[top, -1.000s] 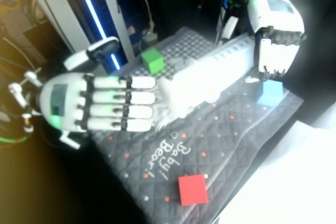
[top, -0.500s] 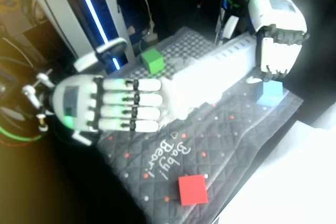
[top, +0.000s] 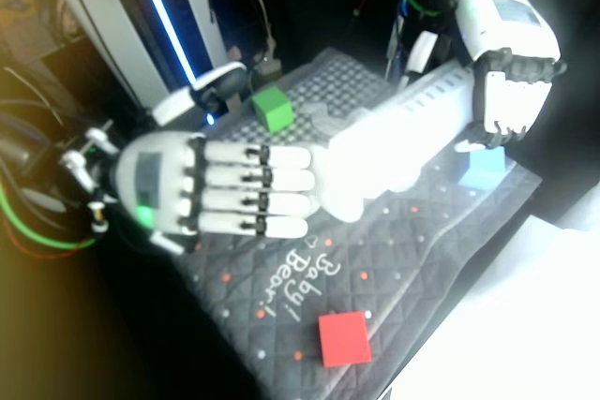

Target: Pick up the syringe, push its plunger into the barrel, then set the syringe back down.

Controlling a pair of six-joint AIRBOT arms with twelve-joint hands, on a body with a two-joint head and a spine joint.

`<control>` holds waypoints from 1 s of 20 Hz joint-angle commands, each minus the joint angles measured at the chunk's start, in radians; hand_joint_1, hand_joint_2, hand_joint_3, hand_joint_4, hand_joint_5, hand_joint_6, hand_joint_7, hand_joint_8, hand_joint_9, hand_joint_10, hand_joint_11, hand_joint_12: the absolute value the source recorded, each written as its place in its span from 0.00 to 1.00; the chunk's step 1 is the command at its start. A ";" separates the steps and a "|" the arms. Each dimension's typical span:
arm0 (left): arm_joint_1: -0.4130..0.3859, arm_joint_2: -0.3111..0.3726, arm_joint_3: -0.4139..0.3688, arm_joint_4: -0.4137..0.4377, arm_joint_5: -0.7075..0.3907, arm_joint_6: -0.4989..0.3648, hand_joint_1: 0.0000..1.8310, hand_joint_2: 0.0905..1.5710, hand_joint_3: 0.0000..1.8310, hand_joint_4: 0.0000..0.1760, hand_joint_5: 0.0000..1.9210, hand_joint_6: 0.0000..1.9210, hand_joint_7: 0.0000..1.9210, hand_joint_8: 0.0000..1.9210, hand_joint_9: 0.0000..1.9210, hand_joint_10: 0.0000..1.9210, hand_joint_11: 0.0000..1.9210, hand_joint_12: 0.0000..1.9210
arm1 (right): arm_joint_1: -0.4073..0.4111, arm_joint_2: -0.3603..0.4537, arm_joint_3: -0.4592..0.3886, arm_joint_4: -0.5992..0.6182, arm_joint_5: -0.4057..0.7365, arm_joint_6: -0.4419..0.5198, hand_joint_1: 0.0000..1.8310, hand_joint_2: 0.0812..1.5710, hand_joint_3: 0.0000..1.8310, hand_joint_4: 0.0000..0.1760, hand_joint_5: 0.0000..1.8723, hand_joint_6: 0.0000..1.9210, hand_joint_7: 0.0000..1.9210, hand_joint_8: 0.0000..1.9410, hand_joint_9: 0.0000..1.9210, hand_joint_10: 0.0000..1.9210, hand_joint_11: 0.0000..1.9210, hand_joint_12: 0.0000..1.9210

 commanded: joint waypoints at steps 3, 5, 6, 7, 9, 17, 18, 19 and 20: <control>-0.030 -0.041 -0.011 -0.011 -0.150 -0.006 0.74 0.60 0.27 0.00 0.72 1.00 0.81 1.00 0.84 1.00 0.86 1.00 | 0.029 -0.022 -0.011 -0.147 0.101 0.012 0.00 0.51 0.00 0.00 0.01 0.00 0.00 0.00 0.00 0.00 0.01 0.00; -0.032 -0.053 -0.007 -0.007 -0.149 -0.006 0.72 0.58 0.31 0.00 0.72 1.00 0.81 1.00 0.85 1.00 0.86 1.00 | 0.036 -0.028 -0.009 -0.151 0.100 0.012 0.00 0.51 0.00 0.00 0.00 0.00 0.00 0.00 0.00 0.00 0.02 0.01; -0.032 -0.054 -0.007 -0.007 -0.149 -0.006 0.71 0.58 0.31 0.00 0.72 1.00 0.81 1.00 0.85 1.00 0.86 1.00 | 0.036 -0.029 -0.009 -0.151 0.100 0.012 0.00 0.51 0.00 0.00 0.00 0.00 0.00 0.00 0.00 0.00 0.02 0.01; -0.033 -0.058 -0.005 -0.004 -0.146 -0.006 0.72 0.58 0.31 0.00 0.71 1.00 0.81 1.00 0.85 1.00 0.86 1.00 | 0.038 -0.031 -0.008 -0.152 0.100 0.012 0.00 0.51 0.00 0.00 0.01 0.00 0.01 0.00 0.01 0.00 0.03 0.01; -0.034 -0.064 -0.002 -0.001 -0.141 -0.006 0.75 0.57 0.30 0.00 0.70 1.00 0.81 1.00 0.85 1.00 0.86 1.00 | 0.043 -0.033 -0.008 -0.155 0.100 0.013 0.00 0.51 0.00 0.00 0.01 0.00 0.01 0.00 0.00 0.00 0.01 0.01; -0.036 -0.076 0.000 0.010 -0.136 -0.005 0.73 0.66 0.14 0.00 0.68 1.00 0.78 1.00 0.81 1.00 0.81 1.00 | 0.047 -0.039 -0.007 -0.160 0.100 0.013 0.00 0.52 0.00 0.00 0.00 0.00 0.00 0.00 0.00 0.00 0.02 0.01; -0.036 -0.076 0.000 0.011 -0.136 -0.005 0.73 0.66 0.14 0.00 0.68 1.00 0.78 1.00 0.81 1.00 0.82 1.00 | 0.047 -0.039 -0.007 -0.160 0.100 0.013 0.00 0.52 0.00 0.00 0.00 0.00 0.00 0.00 0.00 0.00 0.02 0.01; -0.036 -0.076 0.000 0.014 -0.134 -0.005 0.73 0.67 0.13 0.00 0.68 1.00 0.78 1.00 0.81 1.00 0.82 1.00 | 0.047 -0.038 -0.005 -0.161 0.100 0.013 0.00 0.52 0.00 0.00 0.00 0.00 0.00 0.00 0.00 0.00 0.01 0.00; -0.036 -0.076 0.000 0.016 -0.133 -0.005 0.73 0.67 0.13 0.00 0.69 1.00 0.78 1.00 0.82 1.00 0.83 1.00 | 0.047 -0.034 -0.004 -0.162 0.100 0.013 0.00 0.51 0.00 0.00 0.00 0.00 0.00 0.00 0.00 0.00 0.02 0.01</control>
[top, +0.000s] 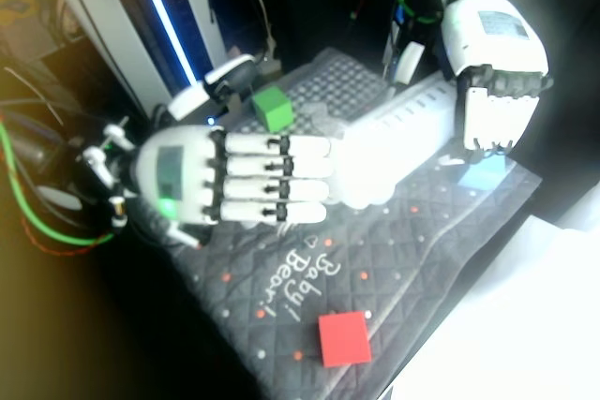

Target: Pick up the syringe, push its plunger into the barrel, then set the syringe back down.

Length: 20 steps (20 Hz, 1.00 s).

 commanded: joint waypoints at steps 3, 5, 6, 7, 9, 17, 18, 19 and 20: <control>-0.018 -0.021 -0.013 -0.002 -0.133 -0.006 0.74 0.67 0.13 0.00 0.69 1.00 0.79 1.00 0.82 1.00 0.83 1.00 | 0.020 0.024 -0.009 -0.140 0.100 0.006 0.00 0.51 0.00 0.00 0.01 0.00 0.01 0.00 0.00 0.00 0.01 0.00; -0.015 -0.012 -0.015 -0.003 -0.131 -0.006 0.74 0.67 0.13 0.00 0.68 1.00 0.79 1.00 0.83 1.00 0.85 1.00 | 0.020 0.046 -0.009 -0.142 0.093 0.006 0.00 0.54 0.01 0.00 0.03 0.01 0.02 0.00 0.00 0.00 0.00 0.00; -0.012 -0.001 -0.020 -0.002 -0.126 -0.006 0.74 0.67 0.14 0.00 0.66 1.00 0.79 1.00 0.83 1.00 0.84 1.00 | 0.020 0.059 -0.010 -0.142 0.092 0.006 0.00 0.57 0.02 0.00 0.01 0.00 0.01 0.00 0.00 0.00 0.01 0.00; -0.011 0.003 -0.022 -0.002 -0.125 -0.006 0.74 0.67 0.15 0.00 0.65 1.00 0.79 1.00 0.82 1.00 0.77 1.00 | 0.020 0.064 -0.010 -0.142 0.092 0.006 0.00 0.56 0.01 0.00 0.00 0.00 0.00 0.00 0.00 0.00 0.01 0.00; -0.007 0.014 -0.028 -0.002 -0.124 -0.006 0.75 0.66 0.16 0.00 0.65 1.00 0.79 1.00 0.83 1.00 0.81 1.00 | 0.020 0.088 -0.015 -0.142 0.086 0.006 0.00 0.60 0.00 0.00 0.00 0.00 0.00 0.00 0.00 0.00 0.01 0.00; -0.002 0.042 -0.040 -0.007 -0.122 -0.007 0.78 0.58 0.27 0.00 0.70 1.00 0.81 1.00 0.83 1.00 0.77 1.00 | 0.018 0.175 -0.029 -0.132 0.073 -0.011 0.00 0.52 0.00 0.00 0.00 0.00 0.00 0.00 0.00 0.00 0.01 0.00; -0.002 0.047 -0.042 -0.007 -0.122 -0.007 0.77 0.59 0.27 0.00 0.70 1.00 0.81 1.00 0.82 1.00 0.74 1.00 | 0.018 0.187 -0.031 -0.130 0.073 -0.016 0.00 0.50 0.00 0.00 0.01 0.00 0.00 0.00 0.00 0.00 0.01 0.00; -0.002 0.051 -0.044 -0.008 -0.122 -0.007 0.75 0.61 0.25 0.00 0.69 1.00 0.81 1.00 0.82 1.00 0.76 1.00 | 0.018 0.199 -0.034 -0.127 0.073 -0.023 0.00 0.51 0.00 0.00 0.00 0.00 0.00 0.00 0.00 0.00 0.00 0.00; -0.002 0.056 -0.046 -0.009 -0.122 -0.007 0.76 0.63 0.22 0.00 0.69 1.00 0.81 1.00 0.83 1.00 0.79 1.00 | 0.016 0.221 -0.040 -0.122 0.072 -0.033 0.00 0.51 0.00 0.00 0.00 0.00 0.00 0.00 0.00 0.00 0.00 0.00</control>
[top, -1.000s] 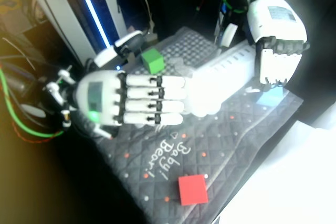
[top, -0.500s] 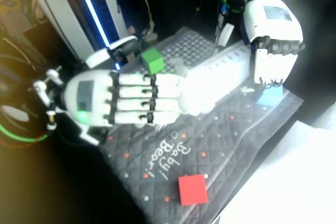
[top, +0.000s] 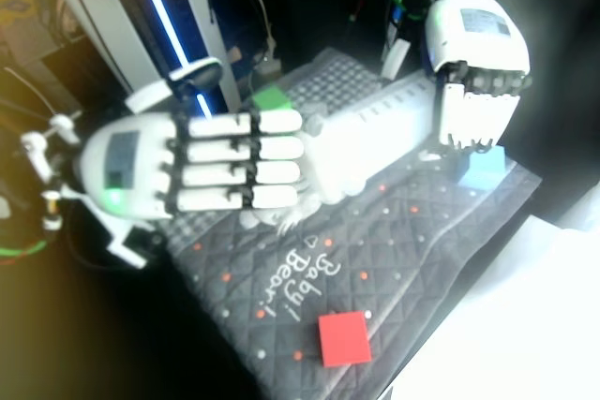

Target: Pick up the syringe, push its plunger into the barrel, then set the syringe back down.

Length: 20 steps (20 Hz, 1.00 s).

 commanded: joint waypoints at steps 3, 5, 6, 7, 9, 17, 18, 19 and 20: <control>-0.016 0.018 -0.010 -0.032 -0.091 -0.007 0.75 0.68 0.14 0.00 0.68 1.00 0.80 1.00 0.82 1.00 0.81 1.00 | 0.003 0.039 -0.013 0.057 0.128 -0.022 0.00 0.49 0.00 0.00 0.00 0.00 0.00 0.00 0.00 0.00 0.00 0.00; -0.015 0.030 -0.016 -0.032 -0.090 -0.007 0.72 0.69 0.15 0.00 0.68 1.00 0.79 1.00 0.79 1.00 0.76 1.00 | -0.002 0.049 -0.016 0.065 0.129 -0.026 0.00 0.49 0.00 0.00 0.00 0.00 0.00 0.00 0.00 0.00 0.00 0.00; -0.012 0.035 -0.021 -0.032 -0.090 -0.007 0.72 0.69 0.15 0.00 0.67 1.00 0.78 1.00 0.80 1.00 0.78 1.00 | -0.003 0.052 -0.019 0.068 0.129 -0.031 0.00 0.50 0.00 0.00 0.00 0.00 0.00 0.00 0.00 0.00 0.00 0.00; -0.010 0.038 -0.025 -0.032 -0.091 -0.007 0.74 0.68 0.14 0.00 0.67 1.00 0.77 1.00 0.81 1.00 0.82 1.00 | -0.003 0.058 -0.022 0.070 0.129 -0.036 0.00 0.50 0.00 0.00 0.00 0.00 0.00 0.00 0.00 0.00 0.00 0.00; -0.005 0.038 -0.027 -0.032 -0.091 -0.007 0.77 0.68 0.11 0.00 0.67 1.00 0.76 1.00 0.81 1.00 0.84 1.00 | -0.003 0.063 -0.025 0.073 0.129 -0.042 0.00 0.50 0.00 0.00 0.00 0.00 0.00 0.00 0.00 0.00 0.00 0.00; 0.033 0.038 -0.049 -0.020 -0.079 -0.006 0.77 0.72 0.03 0.00 0.66 1.00 0.75 1.00 0.80 1.00 0.81 1.00 | 0.008 0.064 -0.026 0.091 0.141 -0.056 0.00 0.49 0.00 0.00 0.00 0.00 0.00 0.00 0.00 0.00 0.00 0.00; 0.034 0.037 -0.049 -0.021 -0.079 -0.006 0.78 0.72 0.02 0.00 0.66 1.00 0.76 1.00 0.80 1.00 0.82 1.00 | 0.011 0.064 -0.026 0.091 0.143 -0.056 0.00 0.49 0.00 0.00 0.00 0.00 0.00 0.00 0.00 0.00 0.00 0.00; 0.040 0.030 -0.049 -0.021 -0.079 -0.006 0.75 0.74 0.03 0.00 0.65 1.00 0.76 1.00 0.81 1.00 0.82 1.00 | 0.013 0.064 -0.026 0.092 0.151 -0.056 0.00 0.49 0.00 0.00 0.00 0.00 0.00 0.00 0.00 0.00 0.00 0.00; 0.046 0.024 -0.049 -0.021 -0.081 -0.006 0.77 0.73 0.02 0.00 0.64 1.00 0.76 1.00 0.81 1.00 0.82 1.00 | 0.014 0.064 -0.026 0.093 0.156 -0.056 0.00 0.49 0.00 0.00 0.00 0.00 0.00 0.00 0.00 0.00 0.00 0.00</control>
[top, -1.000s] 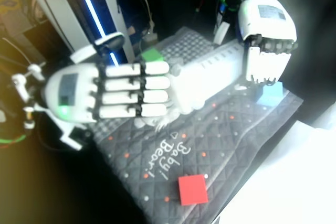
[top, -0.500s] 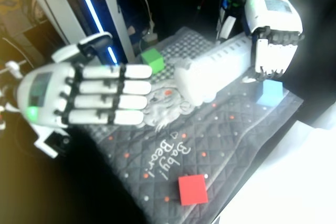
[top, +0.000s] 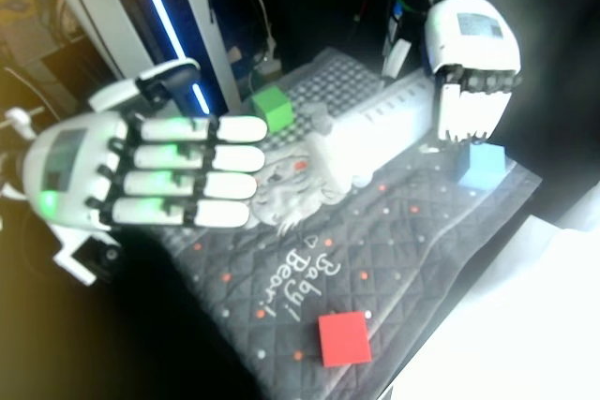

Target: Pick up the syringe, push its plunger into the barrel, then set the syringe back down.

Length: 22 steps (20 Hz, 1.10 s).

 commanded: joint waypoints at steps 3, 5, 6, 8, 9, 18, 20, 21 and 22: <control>0.008 -0.023 -0.002 -0.022 -0.098 -0.007 0.79 0.73 0.02 0.00 0.62 1.00 0.75 1.00 0.79 1.00 0.81 1.00 | 0.024 0.009 0.001 0.035 0.144 -0.001 0.00 0.48 0.00 0.00 0.00 0.00 0.00 0.00 0.00 0.00 0.01 0.01; 0.015 -0.032 -0.004 -0.007 -0.091 -0.007 0.77 0.74 0.02 0.00 0.58 1.00 0.73 1.00 0.77 1.00 0.77 1.00 | 0.032 0.008 0.001 0.035 0.146 -0.002 0.00 0.48 0.00 0.00 0.00 0.00 0.00 0.00 0.00 0.00 0.01 0.01; 0.020 -0.036 -0.005 0.000 -0.087 -0.007 0.77 0.73 0.02 0.00 0.59 1.00 0.73 1.00 0.77 1.00 0.78 1.00 | 0.034 0.008 0.001 0.035 0.148 -0.003 0.00 0.48 0.00 0.00 0.00 0.00 0.00 0.00 0.00 0.00 0.01 0.00; 0.024 -0.042 -0.005 0.001 -0.087 -0.007 0.73 0.75 0.02 0.00 0.62 1.00 0.73 1.00 0.74 1.00 0.66 1.00 | 0.035 0.008 0.000 0.035 0.149 -0.004 0.00 0.49 0.00 0.00 0.00 0.00 0.00 0.00 0.00 0.00 0.00 0.00; 0.027 -0.046 -0.005 0.001 -0.085 -0.007 0.76 0.74 0.02 0.00 0.64 1.00 0.75 1.00 0.76 1.00 0.68 1.00 | 0.035 0.008 0.000 0.035 0.149 -0.004 0.00 0.48 0.00 0.00 0.00 0.00 0.00 0.00 0.00 0.00 0.00 0.00; 0.042 -0.076 -0.005 0.072 -0.038 -0.007 0.74 0.74 0.05 0.00 0.62 1.00 0.73 1.00 0.70 1.00 0.56 1.00 | 0.038 0.000 0.001 0.031 0.149 -0.005 0.01 0.47 0.00 0.00 0.00 0.00 0.00 0.00 0.00 0.00 0.00 0.00; 0.048 -0.086 -0.004 0.094 -0.023 -0.007 0.76 0.72 0.05 0.00 0.62 1.00 0.73 1.00 0.74 1.00 0.74 1.00 | 0.038 -0.003 0.001 0.030 0.149 -0.005 0.01 0.48 0.00 0.00 0.00 0.00 0.00 0.00 0.00 0.00 0.00 0.00; 0.050 -0.092 -0.004 0.106 -0.016 -0.007 0.77 0.71 0.05 0.00 0.63 1.00 0.74 1.00 0.77 1.00 0.79 1.00 | 0.038 -0.005 0.001 0.030 0.149 -0.005 0.00 0.48 0.00 0.00 0.00 0.00 0.00 0.00 0.00 0.00 0.00 0.00; 0.052 -0.097 -0.003 0.115 -0.011 -0.007 0.77 0.71 0.05 0.00 0.64 1.00 0.75 1.00 0.78 1.00 0.78 1.00 | 0.038 -0.006 0.001 0.028 0.149 -0.005 0.00 0.48 0.00 0.00 0.00 0.00 0.00 0.00 0.00 0.00 0.00 0.00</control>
